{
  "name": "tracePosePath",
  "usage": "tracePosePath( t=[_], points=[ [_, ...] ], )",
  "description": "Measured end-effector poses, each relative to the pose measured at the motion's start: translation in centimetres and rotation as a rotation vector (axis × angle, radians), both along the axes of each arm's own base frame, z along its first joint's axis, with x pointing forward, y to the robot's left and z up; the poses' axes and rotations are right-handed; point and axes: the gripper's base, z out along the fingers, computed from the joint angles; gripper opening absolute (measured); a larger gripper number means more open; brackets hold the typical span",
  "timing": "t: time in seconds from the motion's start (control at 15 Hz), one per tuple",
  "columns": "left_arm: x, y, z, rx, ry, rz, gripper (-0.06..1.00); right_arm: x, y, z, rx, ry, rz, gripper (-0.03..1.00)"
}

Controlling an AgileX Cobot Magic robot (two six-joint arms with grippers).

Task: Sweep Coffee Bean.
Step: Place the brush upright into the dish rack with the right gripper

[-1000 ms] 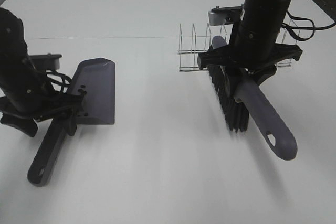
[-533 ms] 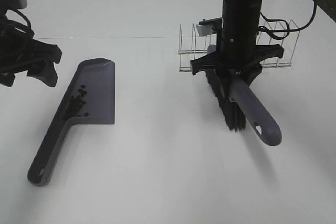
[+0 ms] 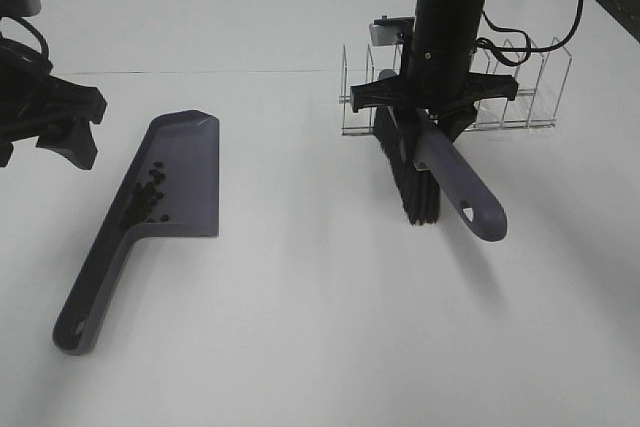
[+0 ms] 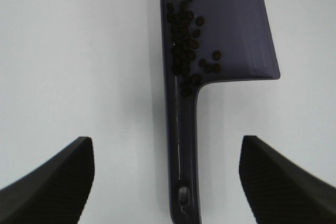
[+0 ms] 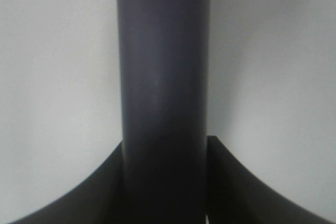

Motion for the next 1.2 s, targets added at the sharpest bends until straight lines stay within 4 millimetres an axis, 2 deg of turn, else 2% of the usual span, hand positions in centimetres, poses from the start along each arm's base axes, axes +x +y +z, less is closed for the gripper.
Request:
tracePosePath(
  t=[0.27, 1.0, 1.2],
  points=[
    [-0.2, 0.1, 0.0, 0.006, 0.018, 0.0, 0.7, 0.7, 0.0, 0.1, 0.041, -0.052, -0.004, 0.29],
    [-0.4, 0.1, -0.1, -0.005, 0.054, 0.068, 0.7, 4.1, -0.1, 0.7, 0.134, -0.412, -0.032, 0.29],
    [-0.4, 0.1, -0.1, -0.015, 0.057, 0.089, 0.7, 4.2, -0.1, 0.7, 0.125, -0.428, -0.001, 0.29]
  ],
)
